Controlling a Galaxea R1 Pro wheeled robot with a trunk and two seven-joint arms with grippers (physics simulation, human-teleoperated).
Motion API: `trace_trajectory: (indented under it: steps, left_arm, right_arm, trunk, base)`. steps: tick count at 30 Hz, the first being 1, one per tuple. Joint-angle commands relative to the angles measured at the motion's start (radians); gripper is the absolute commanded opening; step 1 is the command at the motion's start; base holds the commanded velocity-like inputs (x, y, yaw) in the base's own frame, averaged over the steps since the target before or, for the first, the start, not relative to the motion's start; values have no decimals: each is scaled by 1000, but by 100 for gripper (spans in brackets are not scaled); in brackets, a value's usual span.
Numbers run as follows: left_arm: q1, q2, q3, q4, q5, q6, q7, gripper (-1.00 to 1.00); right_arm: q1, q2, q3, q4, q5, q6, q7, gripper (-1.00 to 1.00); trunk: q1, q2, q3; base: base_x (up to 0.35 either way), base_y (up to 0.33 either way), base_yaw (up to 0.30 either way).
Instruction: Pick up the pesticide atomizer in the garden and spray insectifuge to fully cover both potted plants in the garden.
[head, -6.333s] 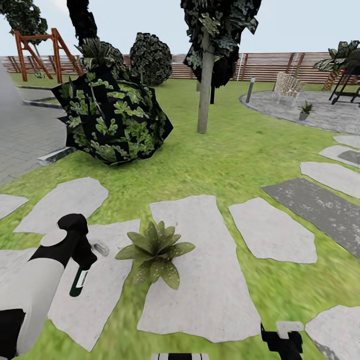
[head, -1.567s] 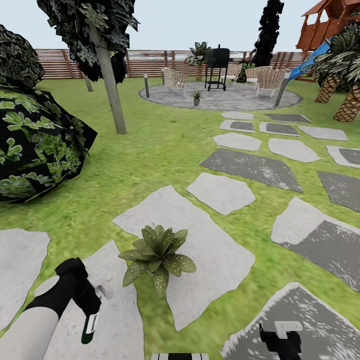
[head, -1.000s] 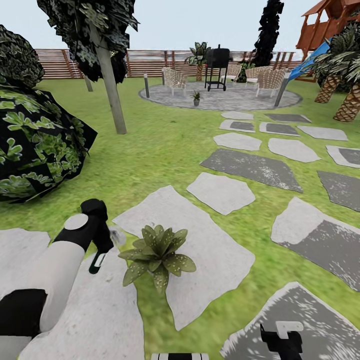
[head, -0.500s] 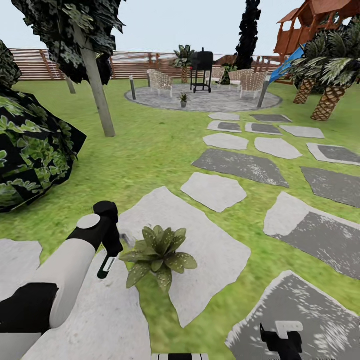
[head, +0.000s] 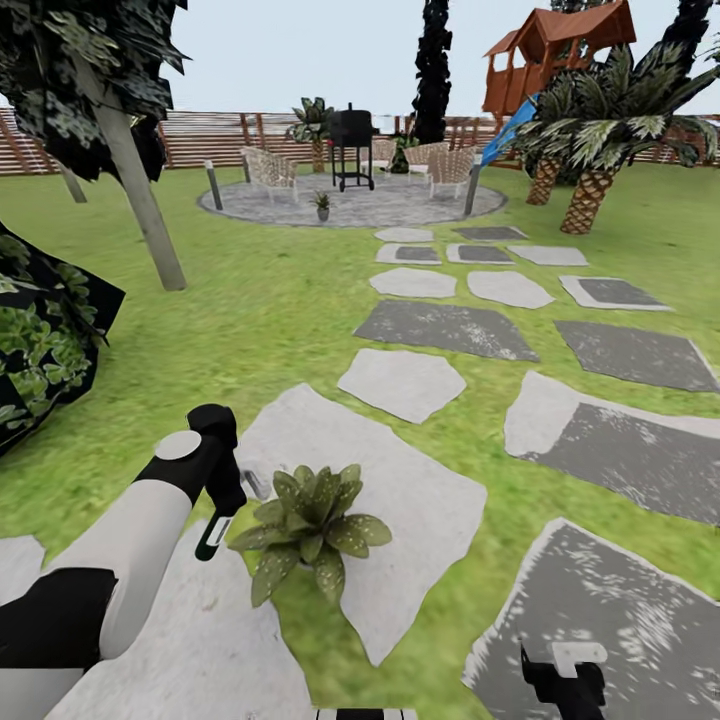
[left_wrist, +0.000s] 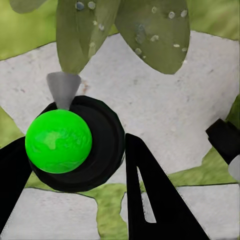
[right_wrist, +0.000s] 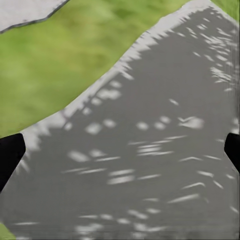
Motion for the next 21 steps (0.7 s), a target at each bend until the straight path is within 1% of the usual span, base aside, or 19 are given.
trace_trajectory:
  steps: [1, 10, 14, 17, 21]
  left_arm:
    - [2, 1, -6, -1, -4, 10, -8, -100]
    - [2, 2, -9, 0, -4, 10, -8, -100]
    - [2, 2, -9, 0, -4, 10, -8, -100]
    - [2, 2, -9, 0, -4, 10, -8, -100]
    - [3, 2, -7, -1, -5, 10, -8, -100]
  right_arm:
    - [-1, 0, -5, 2, 11, -3, -6, 100]
    - [-1, 1, -5, 2, 11, -3, -6, 100]
    - [-1, 3, -5, 2, 11, -3, -5, 100]
    - [-1, 4, -5, 2, 11, -3, -5, 100]
    - [-1, 1, -5, 2, 11, -3, -6, 100]
  trunk:
    - [-1, 0, 0]
    - [-1, 0, 2]
    - [-1, 0, -1]
    - [-1, 0, -5]
    - [-1, 0, -6]
  base:
    - [-231, 222, -286]
    - [-212, 239, -292]
    - [-22, 296, -272]
    - [79, 301, -204]
    - [197, 270, -58]
